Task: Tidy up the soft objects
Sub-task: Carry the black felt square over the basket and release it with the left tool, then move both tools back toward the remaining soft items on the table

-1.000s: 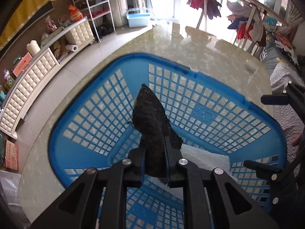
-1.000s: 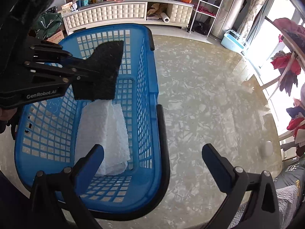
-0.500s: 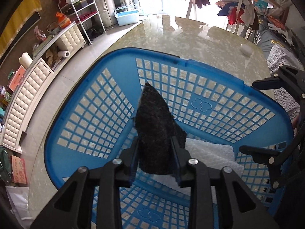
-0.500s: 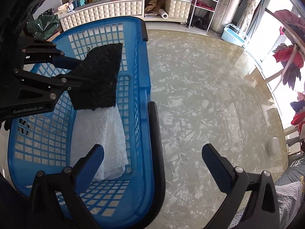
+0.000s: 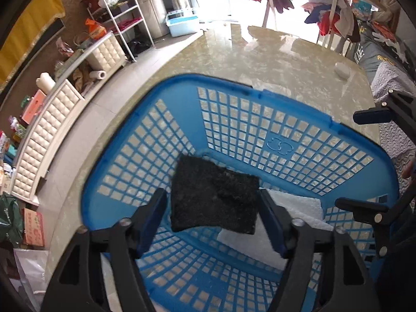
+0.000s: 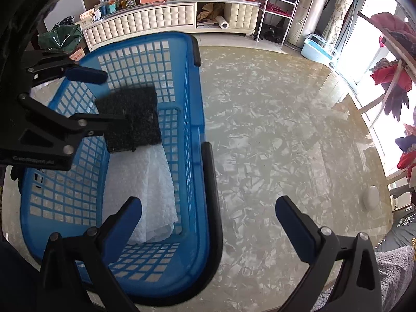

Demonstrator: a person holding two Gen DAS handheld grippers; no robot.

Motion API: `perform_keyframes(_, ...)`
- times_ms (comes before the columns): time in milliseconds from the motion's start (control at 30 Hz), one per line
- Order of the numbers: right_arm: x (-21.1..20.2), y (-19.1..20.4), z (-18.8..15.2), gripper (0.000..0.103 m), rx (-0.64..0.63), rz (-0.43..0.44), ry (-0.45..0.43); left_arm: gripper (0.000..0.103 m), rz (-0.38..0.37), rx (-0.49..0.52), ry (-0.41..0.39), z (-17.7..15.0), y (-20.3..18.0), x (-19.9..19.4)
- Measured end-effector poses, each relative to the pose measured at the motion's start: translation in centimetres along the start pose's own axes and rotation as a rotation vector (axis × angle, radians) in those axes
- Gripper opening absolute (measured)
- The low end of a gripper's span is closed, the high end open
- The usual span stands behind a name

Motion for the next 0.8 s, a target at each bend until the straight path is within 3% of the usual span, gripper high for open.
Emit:
perform_keyframes(300, -3.9, 0.5, -0.3, 0.103, 0.015, 0.011, -0.051, 0.089, 0.065, 0.012, -0.042, -0.6, -1.0, -5.5)
perform_keyframes(467, -6.1, 2.2, -0.7, 0.103, -0.009, 0.017, -0.074, 0.091, 0.096, 0.022, -0.065, -2.1, -1.7, -8.9)
perform_keyframes(800, -9.5, 6.3, -0.4, 0.103, -0.076, 0.045, -0.123, 0.093, 0.063, -0.038, -0.11, -6.9, -2.2, -14.6)
Point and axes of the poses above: each gripper's, at about its wrist camera, not at the fingertips, and x roughly the way its jaws point, y to its left, z to its top, the point moved 8 cm from there along x, roughly the way its jaws point, and after that the axes turned 3 degrees about -x, right-handed, at the moved point
